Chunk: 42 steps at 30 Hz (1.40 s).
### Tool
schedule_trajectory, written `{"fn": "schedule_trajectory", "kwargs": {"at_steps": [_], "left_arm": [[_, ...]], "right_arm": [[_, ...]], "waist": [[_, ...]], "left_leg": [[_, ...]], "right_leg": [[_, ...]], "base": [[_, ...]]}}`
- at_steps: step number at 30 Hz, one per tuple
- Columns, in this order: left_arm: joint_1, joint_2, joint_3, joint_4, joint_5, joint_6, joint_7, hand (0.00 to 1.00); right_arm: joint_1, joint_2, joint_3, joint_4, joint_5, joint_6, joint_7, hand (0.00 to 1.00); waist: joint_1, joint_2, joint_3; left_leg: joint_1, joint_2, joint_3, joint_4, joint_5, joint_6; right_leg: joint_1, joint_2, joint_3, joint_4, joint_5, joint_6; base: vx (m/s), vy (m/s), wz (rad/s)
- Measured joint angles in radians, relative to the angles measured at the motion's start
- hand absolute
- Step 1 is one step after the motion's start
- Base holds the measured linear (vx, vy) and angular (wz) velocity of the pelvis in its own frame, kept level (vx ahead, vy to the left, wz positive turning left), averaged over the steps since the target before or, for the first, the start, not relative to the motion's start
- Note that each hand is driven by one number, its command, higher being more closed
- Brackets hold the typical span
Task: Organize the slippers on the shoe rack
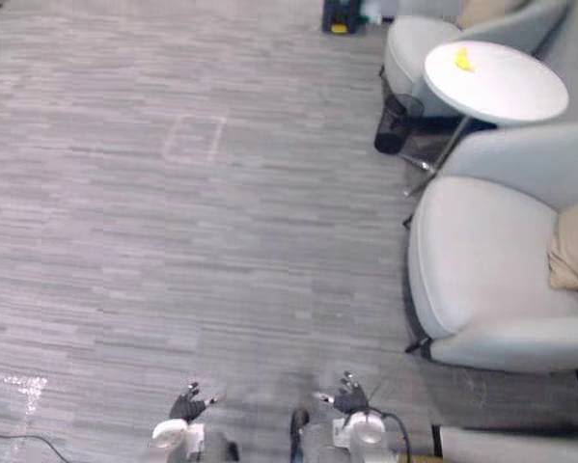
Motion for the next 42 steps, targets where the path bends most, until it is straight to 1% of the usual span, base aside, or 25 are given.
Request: {"fn": "schedule_trajectory", "kwargs": {"at_steps": [4, 5, 6, 7, 9, 11, 12, 13, 14, 16, 18, 20, 23, 24, 25, 26, 27, 28, 29, 31, 33, 34, 36, 38, 42], "left_arm": [[-0.020, -0.009, -0.001, -0.010, -0.007, -0.001, 0.000, 0.00], [-0.021, -0.010, -0.003, -0.010, -0.007, -0.002, 0.000, 0.00], [-0.013, -0.009, -0.008, -0.008, -0.008, -0.002, 0.000, 0.00], [-0.006, 0.008, -0.010, -0.001, -0.009, -0.002, 0.000, 0.00], [-0.012, 0.025, -0.012, 0.013, -0.011, -0.002, 0.000, 0.00], [-0.015, 0.033, -0.012, 0.033, -0.012, -0.001, -0.001, 0.00], [-0.008, 0.031, -0.018, 0.047, -0.012, 0.002, -0.001, 0.00], [-0.003, 0.031, -0.029, 0.053, -0.012, 0.003, -0.001, 0.00], [-0.001, 0.039, -0.054, 0.053, -0.012, 0.004, -0.001, 0.00], [0.004, 0.048, -0.062, 0.057, -0.012, 0.003, -0.002, 0.00], [-0.004, 0.049, -0.060, 0.072, -0.012, 0.003, -0.002, 0.00], [-0.011, 0.044, -0.060, 0.079, -0.011, 0.003, -0.003, 0.00], [-0.017, 0.042, -0.060, 0.082, -0.002, 0.003, -0.006, 0.00], [-0.014, 0.038, -0.060, 0.084, 0.005, 0.004, -0.007, 0.00], [-0.016, 0.034, -0.059, 0.093, 0.007, 0.004, -0.008, 0.00], [-0.021, 0.019, -0.051, 0.098, 0.008, 0.002, -0.013, 0.00], [-0.022, 0.015, -0.051, 0.097, 0.009, 0.002, -0.014, 0.00], [-0.023, 0.007, -0.048, 0.097, 0.011, 0.002, -0.019, 0.00], [-0.022, -0.005, -0.023, 0.093, 0.026, 0.003, -0.024, 0.00], [-0.008, -0.011, -0.007, 0.079, 0.026, 0.003, -0.027, 0.00], [0.024, -0.010, 0.041, 0.032, 0.026, 0.003, -0.026, 0.00], [0.036, -0.008, 0.042, 0.023, 0.026, 0.002, -0.025, 0.00], [0.053, -0.007, 0.051, -0.026, 0.025, 0.001, -0.024, 0.00], [0.058, -0.013, 0.061, -0.032, 0.025, 0.000, -0.023, 0.00], [0.053, -0.015, 0.061, -0.032, 0.024, -0.007, -0.020, 0.00]], "right_arm": [[0.026, 0.002, -0.018, -0.022, 0.019, 0.001, -0.002, 0.00], [0.038, 0.002, -0.035, -0.021, 0.019, 0.002, -0.002, 0.00], [0.045, -0.011, -0.042, -0.012, 0.018, 0.003, -0.006, 0.00], [0.028, -0.013, -0.043, 0.032, 0.018, 0.008, -0.008, 0.00], [0.019, -0.007, -0.042, 0.052, 0.017, 0.010, -0.007, 0.00], [0.021, -0.006, -0.044, 0.067, 0.016, 0.011, -0.003, 0.00], [0.029, -0.006, -0.053, 0.070, 0.015, 0.012, 0.001, 0.00], [0.040, 0.000, -0.064, 0.067, 0.015, 0.012, 0.005, 0.00], [0.039, 0.000, -0.081, 0.064, 0.016, 0.011, 0.005, 0.00], [0.040, -0.002, -0.081, 0.061, 0.016, 0.009, 0.005, 0.00], [0.039, -0.007, -0.087, 0.053, 0.016, 0.006, 0.005, 0.00], [0.038, -0.008, -0.100, 0.049, 0.017, 0.002, 0.006, 0.00], [0.028, 0.007, -0.122, 0.048, 0.018, -0.002, 0.005, 0.00], [0.030, 0.008, -0.122, 0.045, 0.018, -0.003, 0.005, 0.00], [0.030, 0.008, -0.124, 0.040, 0.017, -0.002, 0.005, 0.00], [0.028, 0.003, -0.128, 0.030, 0.016, 0.001, 0.004, 0.00], [0.028, 0.003, -0.130, 0.027, 0.016, 0.002, 0.004, 0.00], [0.028, 0.000, -0.133, 0.021, 0.016, 0.002, 0.004, 0.00], [0.034, 0.000, -0.126, 0.015, 0.016, 0.003, 0.005, 0.00], [0.038, -0.003, -0.115, 0.012, 0.016, 0.006, 0.006, 0.00], [0.039, 0.003, -0.091, 0.010, 0.017, 0.011, 0.005, 0.00], [0.040, 0.005, -0.080, 0.011, 0.017, 0.011, 0.004, 0.00], [0.040, 0.024, -0.073, 0.010, 0.017, 0.013, 0.005, 0.00], [0.039, 0.033, -0.072, 0.012, 0.017, 0.016, 0.006, 0.00], [0.029, 0.032, -0.072, 0.020, 0.014, 0.020, 0.005, 0.00]], "waist": [[0.013, 0.000, -0.001], [0.013, -0.003, -0.003], [0.016, 0.011, -0.013], [0.021, -0.009, -0.023], [0.017, -0.038, -0.045], [0.016, -0.051, -0.053], [0.011, -0.051, -0.052], [0.005, -0.052, -0.052], [-0.006, -0.053, -0.053], [-0.009, -0.042, -0.047], [-0.023, -0.037, -0.048], [-0.037, -0.029, -0.048], [-0.040, -0.040, -0.048], [-0.043, -0.040, -0.046], [-0.050, -0.042, -0.056], [-0.047, -0.010, -0.065], [-0.049, -0.006, -0.064], [-0.055, 0.004, -0.064], [-0.061, 0.011, -0.061], [-0.055, 0.015, -0.060], [-0.034, 0.016, -0.059], [-0.026, 0.009, -0.058], [0.006, -0.002, -0.056], [0.017, -0.001, -0.056], [0.022, -0.008, -0.064]], "left_leg": [[-0.085, 0.002, 0.121, -0.259, 0.024, 0.036], [-0.093, -0.023, 0.151, -0.377, 0.063, 0.060], [-0.095, -0.063, 0.163, -0.545, 0.166, 0.087], [-0.094, -0.107, 0.150, -0.570, 0.222, 0.122], [-0.090, -0.160, 0.146, -0.599, 0.207, 0.136], [-0.056, -0.214, 0.117, -0.611, 0.162, 0.146], [-0.013, -0.240, 0.088, -0.622, 0.135, 0.151], [0.033, -0.265, 0.052, -0.644, 0.114, 0.152], [0.102, -0.283, 0.003, -0.668, 0.093, 0.151], [0.187, -0.291, -0.047, -0.708, 0.081, 0.147], [0.299, -0.275, -0.119, -0.791, 0.080, 0.147], [0.338, -0.257, -0.141, -0.826, 0.072, 0.134], [0.431, -0.241, -0.166, -0.881, 0.029, 0.087], [0.461, -0.237, -0.169, -0.881, 0.003, 0.072], [0.487, -0.227, -0.170, -0.881, -0.003, 0.065], [0.491, -0.194, -0.158, -0.838, 0.020, 0.030], [0.488, -0.189, -0.156, -0.819, 0.025, 0.020], [0.479, -0.180, -0.155, -0.767, 0.034, 0.007], [0.394, -0.138, -0.158, -0.485, 0.051, -0.022], [0.292, -0.093, -0.161, -0.219, 0.127, -0.063], [0.141, -0.007, -0.121, 0.118, 0.105, -0.047], [0.113, 0.003, -0.101, 0.141, 0.093, -0.031], [0.021, 0.020, -0.034, 0.034, 0.040, 0.008], [-0.012, 0.002, -0.020, -0.135, 0.022, 0.013], [-0.058, -0.125, -0.190, -0.623, 0.105, -0.019]], "right_leg": [[0.101, -0.042, -0.079, -0.076, -0.028, 0.047], [0.126, -0.057, -0.107, -0.084, -0.040, 0.067], [0.144, -0.059, -0.125, -0.088, -0.065, 0.104], [0.161, -0.087, -0.122, -0.086, -0.092, 0.136], [0.155, -0.127, -0.123, -0.066, -0.088, 0.144], [0.117, -0.181, -0.106, 0.107, -0.088, 0.149], [0.077, -0.214, -0.091, 0.277, -0.062, 0.183], [0.025, -0.240, -0.062, 0.462, 0.007, 0.174], [-0.057, -0.234, 0.007, 0.661, -0.011, 0.170], [-0.136, -0.192, 0.047, 0.757, -0.076, 0.160], [-0.255, -0.118, 0.038, 0.646, -0.147, 0.109], [-0.320, -0.090, 0.023, 0.517, -0.144, 0.103], [-0.397, -0.066, 0.006, 0.174, 0.020, 0.087], [-0.400, -0.062, 0.003, 0.135, 0.131, 0.064], [-0.387, -0.057, 0.003, 0.150, 0.185, 0.023], [-0.381, -0.045, -0.016, 0.204, 0.116, 0.003], [-0.378, -0.044, -0.022, 0.214, 0.099, -0.003], [-0.357, -0.037, -0.034, 0.224, 0.074, -0.007], [-0.275, -0.015, -0.041, 0.201, 0.029, -0.015], [-0.206, 0.007, -0.033, 0.162, 0.009, -0.025], [-0.079, 0.053, 0.017, 0.102, -0.029, -0.051], [-0.047, 0.056, 0.037, 0.085, -0.038, -0.057], [0.054, 0.052, 0.114, 0.017, -0.043, -0.040], [0.102, 0.039, 0.164, -0.014, -0.050, -0.027], [0.166, -0.033, 0.292, -0.056, -0.110, 0.036]], "base": [[0.31, 0.045, 0.51], [0.47, 0.205, 0.71], [0.56, 0.283, 0.71], [0.42, 0.230, 0.48], [0.35, 0.176, 0.46], [0.47, 0.250, 0.64], [0.49, 0.258, 0.72], [0.59, 0.272, 1.07], [0.50, 0.177, 1.02], [0.52, 0.085, 0.95], [0.61, -0.016, 1.02], [0.43, -0.082, 0.78], [0.52, -0.167, 0.44], [0.68, -0.268, 0.26], [0.80, -0.314, 0.21], [0.58, -0.220, 0.16], [0.54, -0.224, 0.14], [0.41, -0.191, 0.20], [0.61, -0.275, 0.16], [0.49, -0.183, -0.10], [0.45, -0.102, -0.64], [0.43, -0.070, -0.79], [0.41, -0.022, -0.93], [0.44, 0.083, -0.88], [0.50, 0.260, -1.00]]}}
